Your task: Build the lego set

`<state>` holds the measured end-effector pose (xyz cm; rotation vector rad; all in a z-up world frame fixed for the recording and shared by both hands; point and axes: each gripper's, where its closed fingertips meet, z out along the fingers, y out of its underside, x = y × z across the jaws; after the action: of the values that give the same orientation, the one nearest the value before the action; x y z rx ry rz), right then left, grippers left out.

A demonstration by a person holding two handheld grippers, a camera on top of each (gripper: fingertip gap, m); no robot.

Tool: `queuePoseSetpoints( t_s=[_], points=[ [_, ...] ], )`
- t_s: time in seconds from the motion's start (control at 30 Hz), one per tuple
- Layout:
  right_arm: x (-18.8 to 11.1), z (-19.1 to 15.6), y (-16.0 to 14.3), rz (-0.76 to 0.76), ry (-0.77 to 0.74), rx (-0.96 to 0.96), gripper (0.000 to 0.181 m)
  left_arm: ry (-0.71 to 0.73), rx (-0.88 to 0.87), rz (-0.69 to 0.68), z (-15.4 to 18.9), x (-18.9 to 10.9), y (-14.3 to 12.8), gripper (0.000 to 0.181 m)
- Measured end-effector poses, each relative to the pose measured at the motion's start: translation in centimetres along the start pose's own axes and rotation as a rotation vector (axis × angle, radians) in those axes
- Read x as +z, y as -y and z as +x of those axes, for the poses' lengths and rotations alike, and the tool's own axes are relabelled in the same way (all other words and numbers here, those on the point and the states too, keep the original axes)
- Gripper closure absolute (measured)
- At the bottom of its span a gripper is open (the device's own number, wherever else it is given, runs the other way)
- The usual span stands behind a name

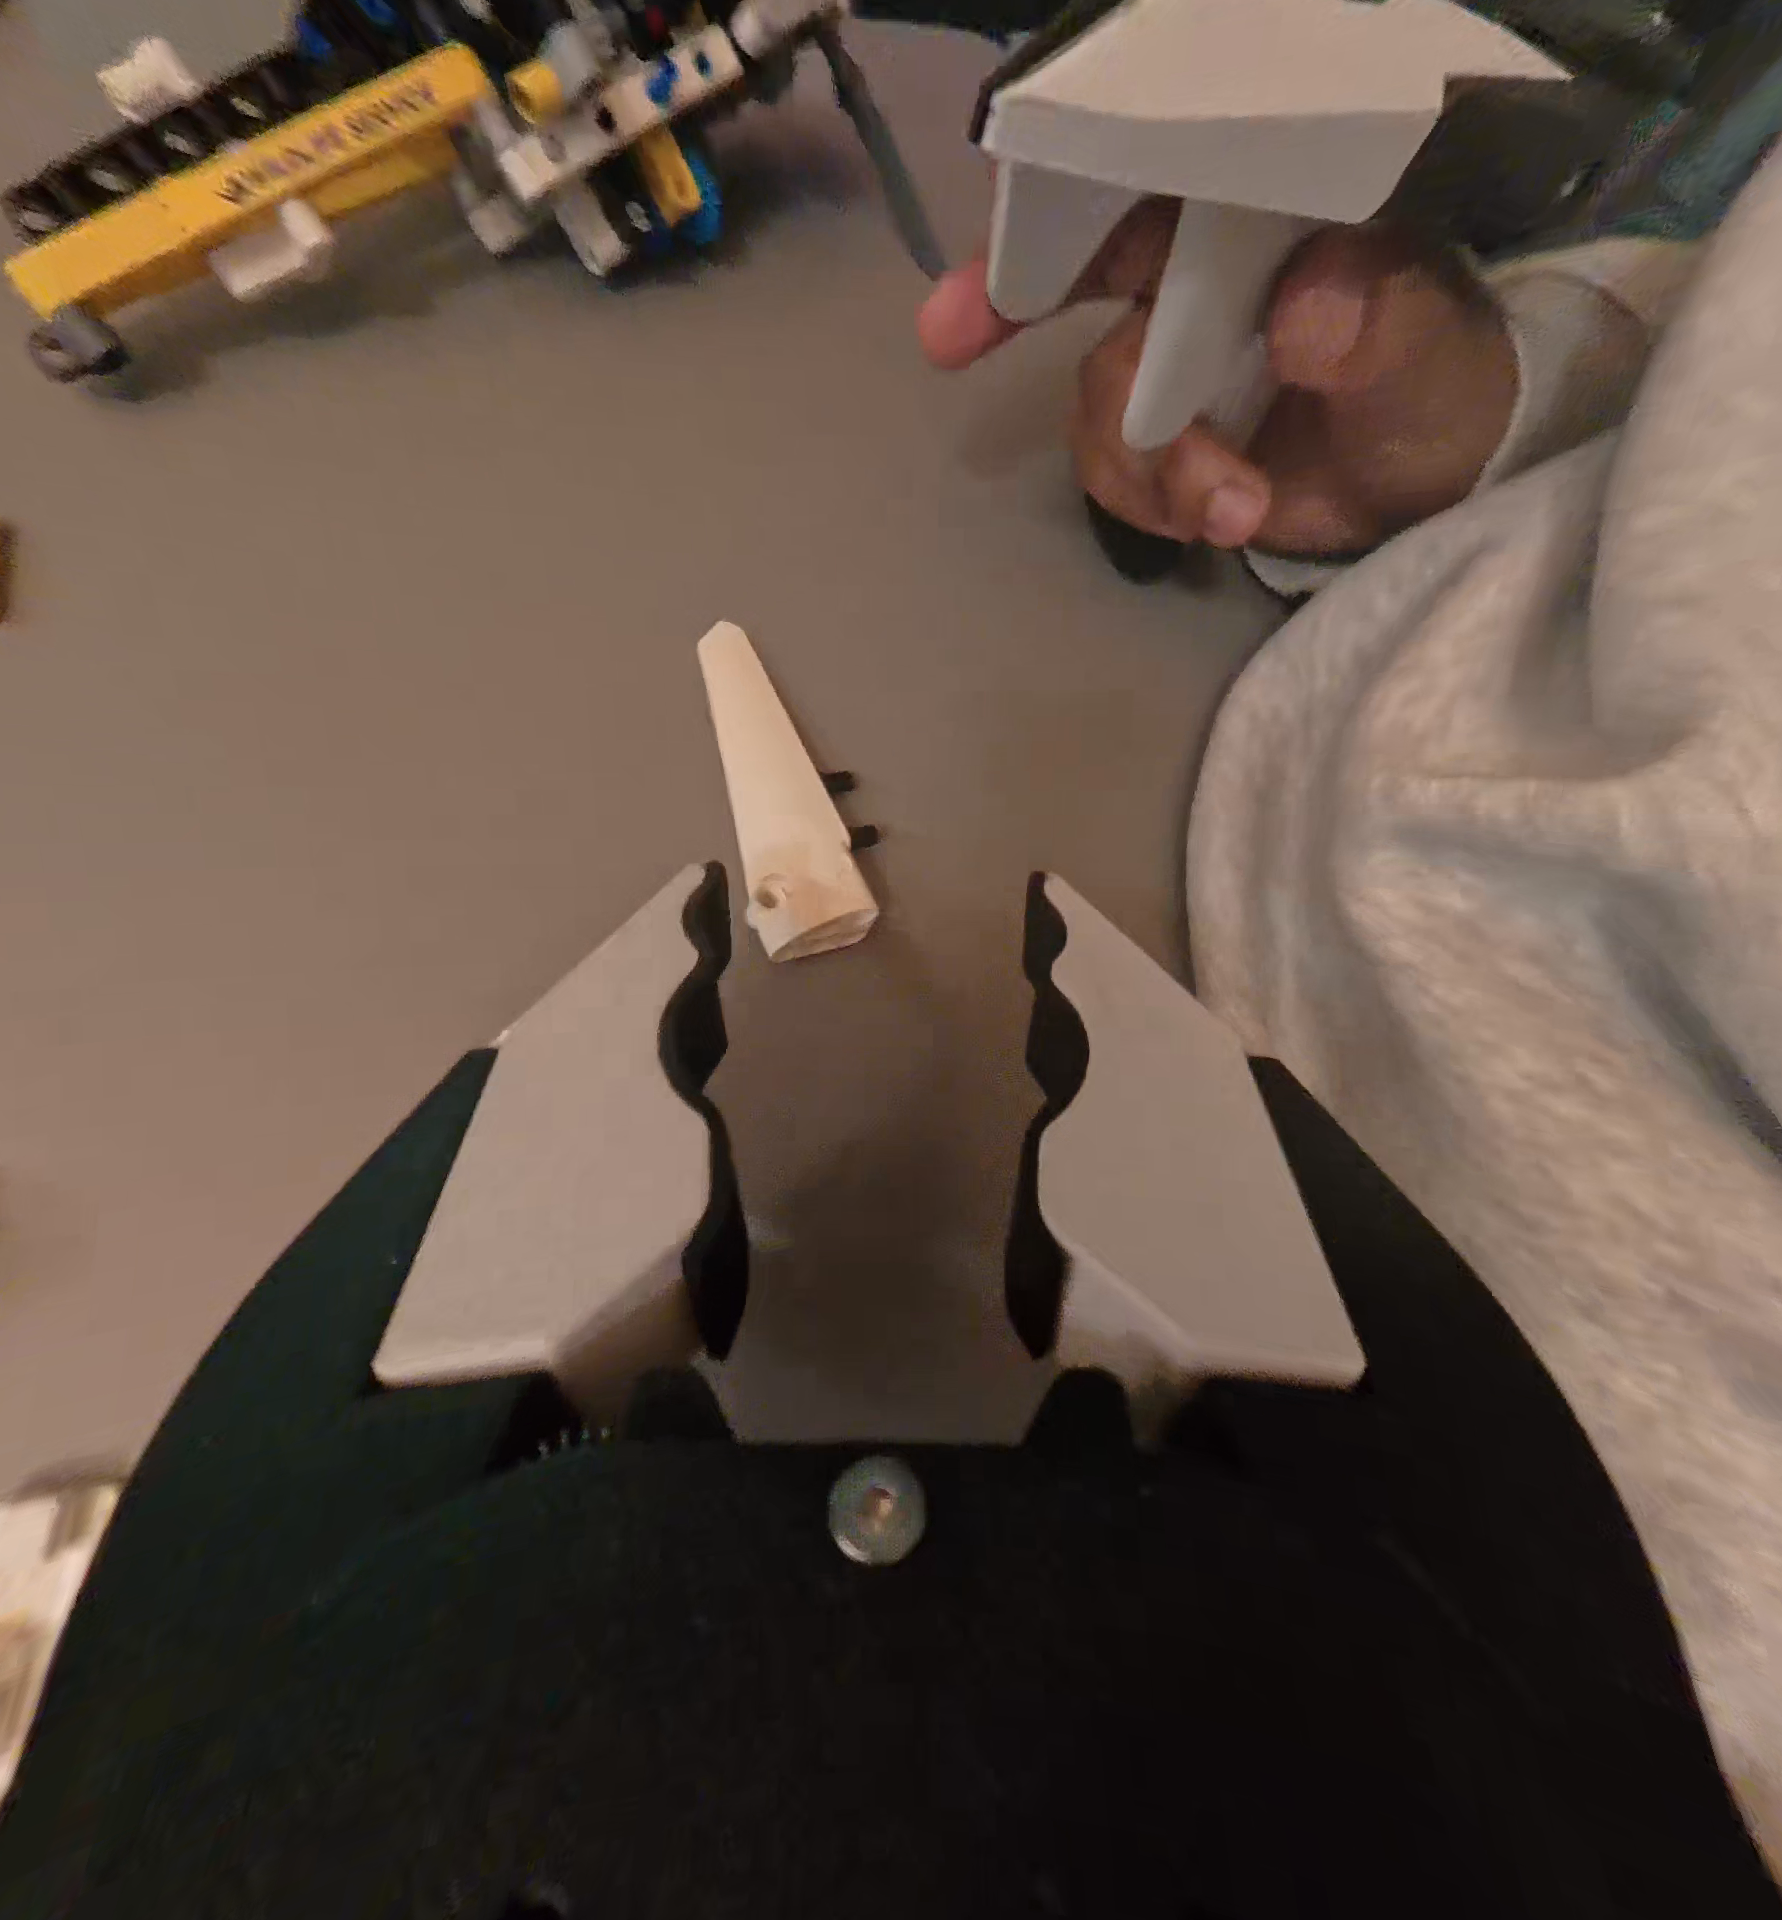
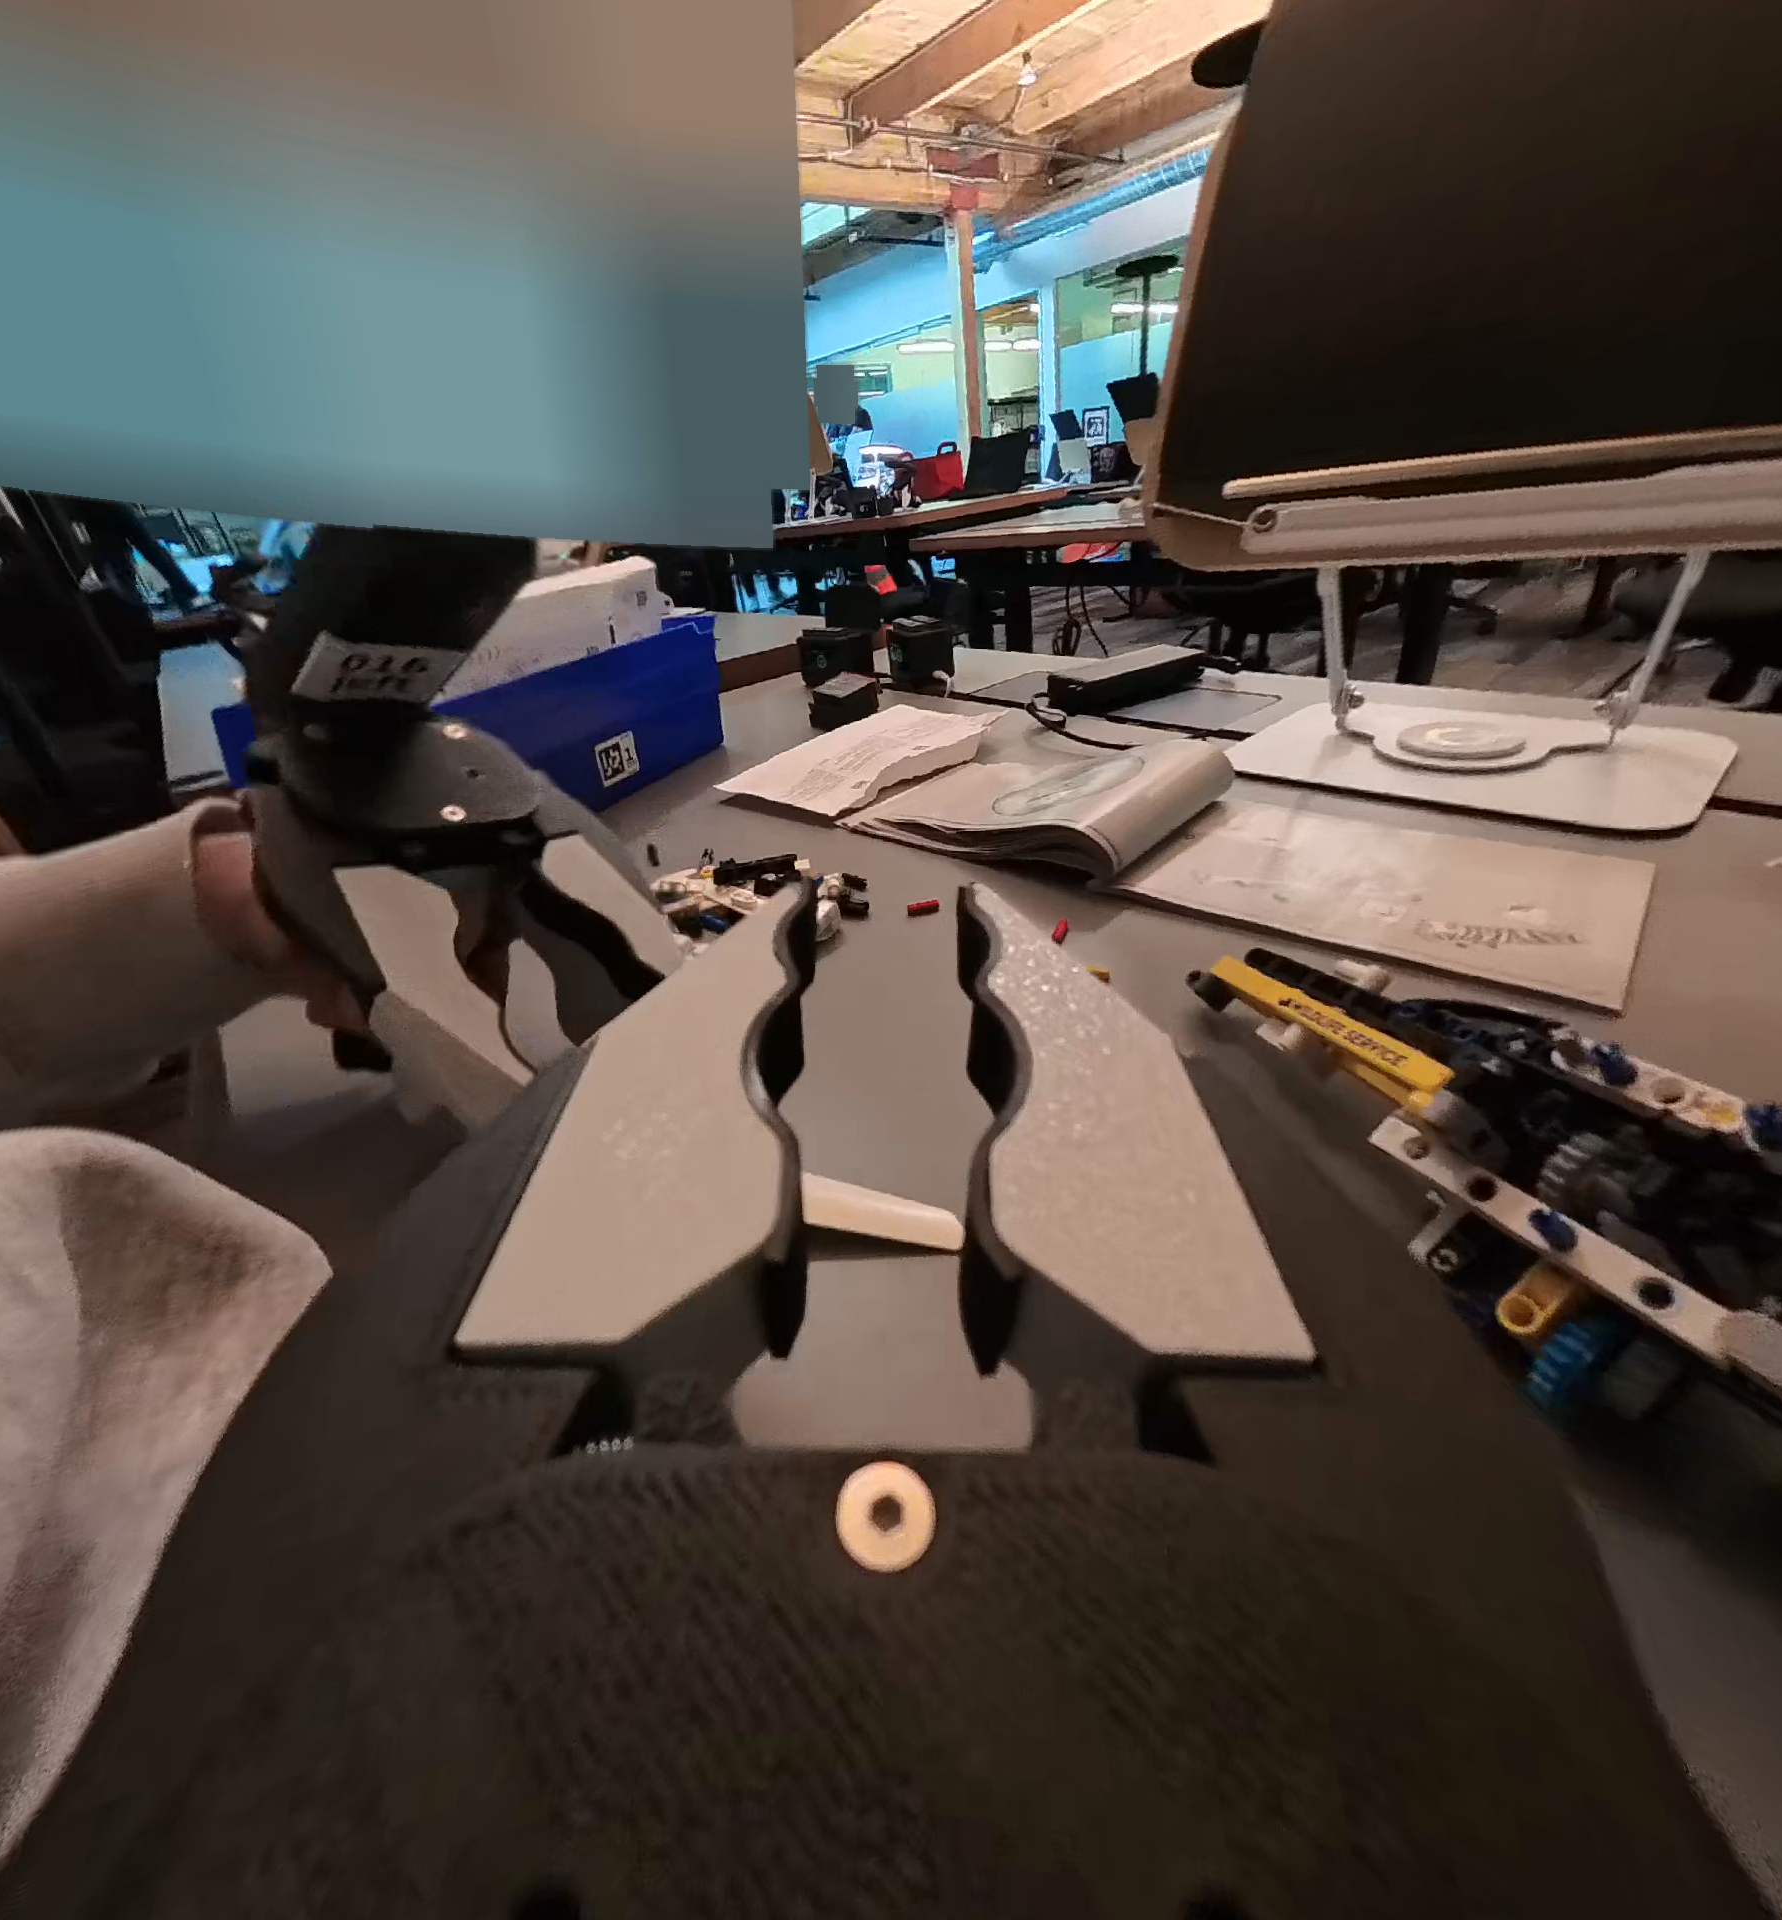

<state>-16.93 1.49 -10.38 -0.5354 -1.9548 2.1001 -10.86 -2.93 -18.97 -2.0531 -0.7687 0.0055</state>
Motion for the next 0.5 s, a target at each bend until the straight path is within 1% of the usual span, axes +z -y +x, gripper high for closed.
queuePoseSetpoints(
  t_s=[0.07, 0.13, 0.23, 0.3, 0.4, 0.5],
  points=[
    [-0.1, 0.4, 0.1, 0.007, -0.005, 0.037, 0.156, 0.058, -0.013, 0.018, -0.1, 0.1, -0.3, 0.123],
    [-0.1, 0.7, 0.2, 0.011, -0.006, 0.063, 0.155, 0.132, -0.042, -0.008, -0.7, 0.5, -1.0, 0.122],
    [-0.2, 0.9, 0.2, 0.014, -0.004, 0.081, 0.154, 0.196, -0.074, -0.040, -1.4, 1.0, -1.9, 0.122],
    [-0.2, 0.9, 0.3, 0.019, -0.006, 0.083, 0.154, 0.213, -0.110, -0.020, -1.7, 1.1, -1.7, 0.129],
    [-0.2, 0.9, 0.2, 0.017, -0.004, 0.079, 0.153, 0.212, -0.164, -0.002, -1.9, 1.2, -1.5, 0.132],
    [-0.2, 0.7, 0.2, 0.014, -0.002, 0.070, 0.153, 0.247, -0.154, -0.014, -2.1, 1.2, -1.7, 0.143]
  ],
)
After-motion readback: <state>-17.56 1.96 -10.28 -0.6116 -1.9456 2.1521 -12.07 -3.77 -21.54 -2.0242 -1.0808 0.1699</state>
